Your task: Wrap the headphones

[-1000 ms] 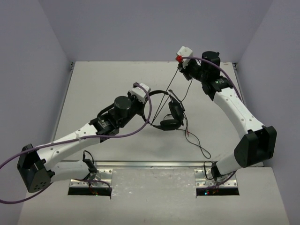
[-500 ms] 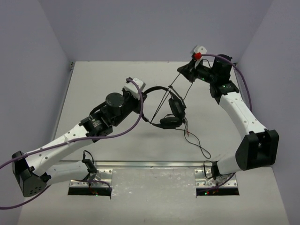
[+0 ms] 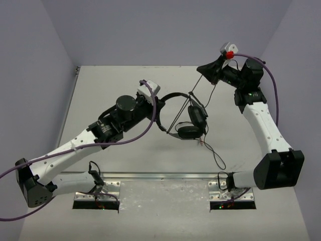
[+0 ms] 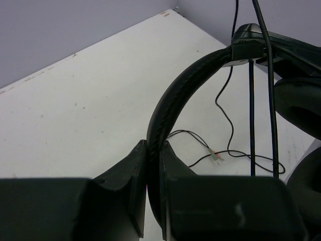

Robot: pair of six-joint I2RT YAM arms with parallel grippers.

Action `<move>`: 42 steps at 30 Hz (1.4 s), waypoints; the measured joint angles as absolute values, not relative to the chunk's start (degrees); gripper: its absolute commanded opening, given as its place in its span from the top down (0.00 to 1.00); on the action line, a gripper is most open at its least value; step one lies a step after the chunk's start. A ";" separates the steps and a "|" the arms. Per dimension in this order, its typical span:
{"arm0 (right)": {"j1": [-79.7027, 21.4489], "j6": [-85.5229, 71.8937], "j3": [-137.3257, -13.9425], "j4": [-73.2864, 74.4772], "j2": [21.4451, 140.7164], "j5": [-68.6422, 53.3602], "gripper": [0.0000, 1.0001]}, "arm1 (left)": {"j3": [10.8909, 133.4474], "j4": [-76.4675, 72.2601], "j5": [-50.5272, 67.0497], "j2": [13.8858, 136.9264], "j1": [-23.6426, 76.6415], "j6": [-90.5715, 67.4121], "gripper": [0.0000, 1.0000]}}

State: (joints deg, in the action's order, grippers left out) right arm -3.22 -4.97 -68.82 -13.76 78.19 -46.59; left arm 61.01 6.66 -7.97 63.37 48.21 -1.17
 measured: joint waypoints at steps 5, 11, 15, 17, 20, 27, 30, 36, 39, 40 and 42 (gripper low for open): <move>-3.22 -5.08 -69.04 -13.19 79.85 -51.18 0.99 | 60.86 5.82 -4.60 61.71 48.21 -1.10 1.00; -5.02 -5.56 -71.75 -12.23 82.56 -55.64 0.99 | 60.38 4.91 -2.48 60.23 48.18 0.60 1.00; -8.47 -6.09 -72.58 -12.36 84.84 -55.77 0.99 | 60.29 3.40 -4.01 58.19 48.21 1.17 1.00; -10.33 -7.79 -72.10 -13.80 86.06 -55.79 0.91 | 60.27 1.72 -7.05 56.66 48.21 0.69 1.00; -13.54 -12.60 -67.64 -21.34 86.63 -55.24 0.74 | 62.96 1.83 -12.10 55.83 48.34 -0.36 1.00; -24.25 -24.56 -61.95 -38.61 93.65 -54.46 0.66 | 78.85 0.64 -17.67 59.57 48.97 -2.90 1.00; -28.34 -30.24 -61.95 -48.07 98.98 -54.52 0.66 | 81.58 -1.08 -23.64 59.75 49.12 -3.88 0.99; -30.87 -37.74 -57.23 -60.20 105.91 -53.52 0.81 | 92.71 0.16 -44.12 67.09 49.15 -4.54 1.00; -32.36 -38.57 -51.99 -63.02 105.78 -52.47 0.86 | 100.60 1.76 -52.27 73.93 48.58 -4.38 1.00; -32.99 -38.65 -50.30 -63.94 105.58 -52.21 0.88 | 103.09 3.42 -53.80 76.25 47.94 -4.64 0.99; -33.95 -38.57 -46.96 -65.28 104.66 -51.57 0.99 | 108.84 8.16 -55.02 81.54 45.82 -5.93 1.00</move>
State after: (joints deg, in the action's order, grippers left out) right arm -33.95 -38.57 -46.96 -65.28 104.66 -51.57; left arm 108.84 8.16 -55.02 81.54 45.82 -5.93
